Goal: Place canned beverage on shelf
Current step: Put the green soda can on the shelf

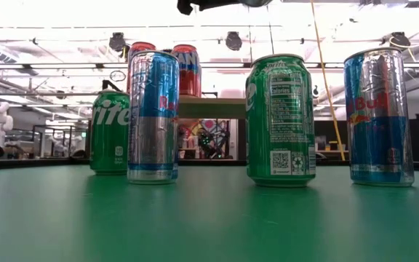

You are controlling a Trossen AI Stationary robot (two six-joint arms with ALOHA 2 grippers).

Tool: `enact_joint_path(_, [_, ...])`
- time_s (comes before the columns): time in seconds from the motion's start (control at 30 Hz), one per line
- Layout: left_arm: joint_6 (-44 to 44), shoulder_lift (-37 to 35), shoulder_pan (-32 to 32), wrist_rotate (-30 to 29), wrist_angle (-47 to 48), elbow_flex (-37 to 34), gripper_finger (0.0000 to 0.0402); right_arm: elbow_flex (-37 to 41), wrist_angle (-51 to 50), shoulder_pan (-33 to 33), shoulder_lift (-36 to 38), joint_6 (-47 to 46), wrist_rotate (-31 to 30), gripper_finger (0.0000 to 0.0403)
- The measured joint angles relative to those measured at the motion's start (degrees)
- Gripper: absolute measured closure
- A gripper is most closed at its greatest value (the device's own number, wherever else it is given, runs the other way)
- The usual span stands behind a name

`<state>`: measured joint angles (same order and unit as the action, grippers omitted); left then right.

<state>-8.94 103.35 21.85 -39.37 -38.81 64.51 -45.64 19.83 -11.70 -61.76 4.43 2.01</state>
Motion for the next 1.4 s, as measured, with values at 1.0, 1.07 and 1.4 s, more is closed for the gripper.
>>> enact_joint_path(1.0, [-14.32, 0.11, -1.23, -21.34, -10.2, 0.0, 0.0115, -0.03, 14.46, -3.8, -3.95, -10.34, -30.71, 0.0032])
enact_joint_path(1.07, [-14.33, 0.11, -1.29, -21.35, -10.16, 0.0, 0.0115, 0.02, 15.66, -3.38, -4.74, -10.14, -30.58, 0.0032])
enact_joint_path(1.4, [-14.43, 0.09, -1.35, -23.43, -9.94, 0.03, 0.0115, 0.04, 17.23, -2.33, -5.48, -9.93, -30.5, 0.0044])
